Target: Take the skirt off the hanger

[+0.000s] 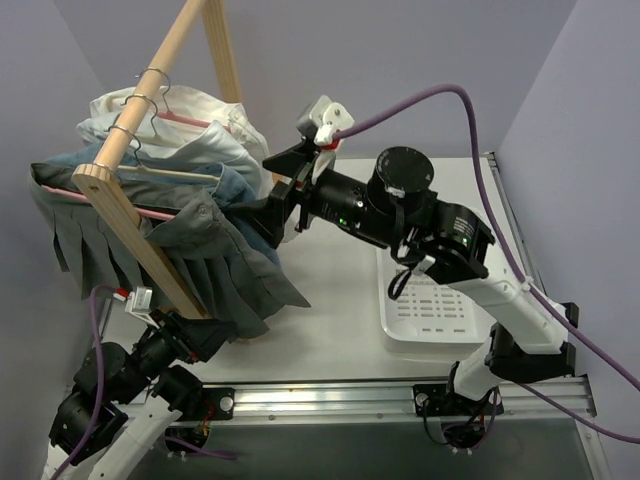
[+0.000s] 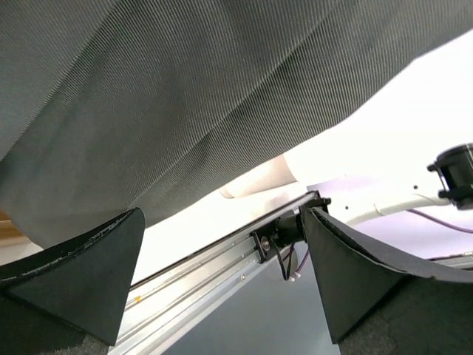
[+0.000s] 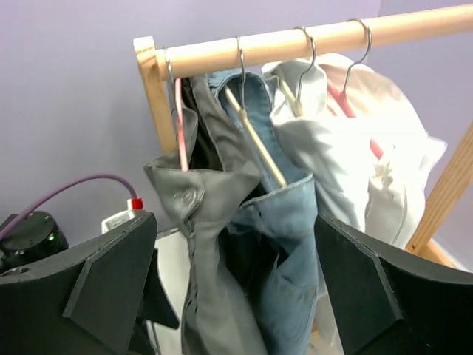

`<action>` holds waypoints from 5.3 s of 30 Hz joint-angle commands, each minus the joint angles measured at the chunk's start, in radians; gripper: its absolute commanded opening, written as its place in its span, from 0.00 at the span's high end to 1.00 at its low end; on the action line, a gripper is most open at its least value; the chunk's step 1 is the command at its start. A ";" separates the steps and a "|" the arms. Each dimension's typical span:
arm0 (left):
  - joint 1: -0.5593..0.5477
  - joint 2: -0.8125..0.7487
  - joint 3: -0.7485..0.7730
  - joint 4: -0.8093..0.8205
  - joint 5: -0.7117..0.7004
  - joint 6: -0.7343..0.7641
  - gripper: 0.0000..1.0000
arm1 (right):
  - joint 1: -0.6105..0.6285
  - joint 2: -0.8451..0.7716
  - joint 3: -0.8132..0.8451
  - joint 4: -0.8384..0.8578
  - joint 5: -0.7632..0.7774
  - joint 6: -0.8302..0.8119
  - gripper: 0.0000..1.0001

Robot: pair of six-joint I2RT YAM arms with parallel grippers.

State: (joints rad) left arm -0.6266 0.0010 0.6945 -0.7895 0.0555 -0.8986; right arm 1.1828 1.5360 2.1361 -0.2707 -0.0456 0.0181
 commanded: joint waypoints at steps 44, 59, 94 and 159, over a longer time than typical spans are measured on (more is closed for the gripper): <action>-0.002 0.206 0.200 0.081 0.190 0.234 0.30 | -0.158 0.190 0.005 0.430 -0.465 0.104 1.00; -0.002 0.356 0.304 0.110 0.251 0.294 0.36 | -0.183 0.087 -0.048 0.512 -0.344 0.125 1.00; -0.002 0.826 0.769 0.334 0.233 0.279 0.30 | -0.189 -0.508 -0.714 0.174 -0.232 0.215 1.00; -0.004 0.943 0.844 0.354 -0.009 0.529 0.98 | -0.180 -0.565 -0.573 0.009 0.019 0.286 1.00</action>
State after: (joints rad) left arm -0.6292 0.9688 1.4940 -0.5705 0.1226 -0.3805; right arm 1.0073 1.0748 1.5738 -0.2581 -0.1070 0.2962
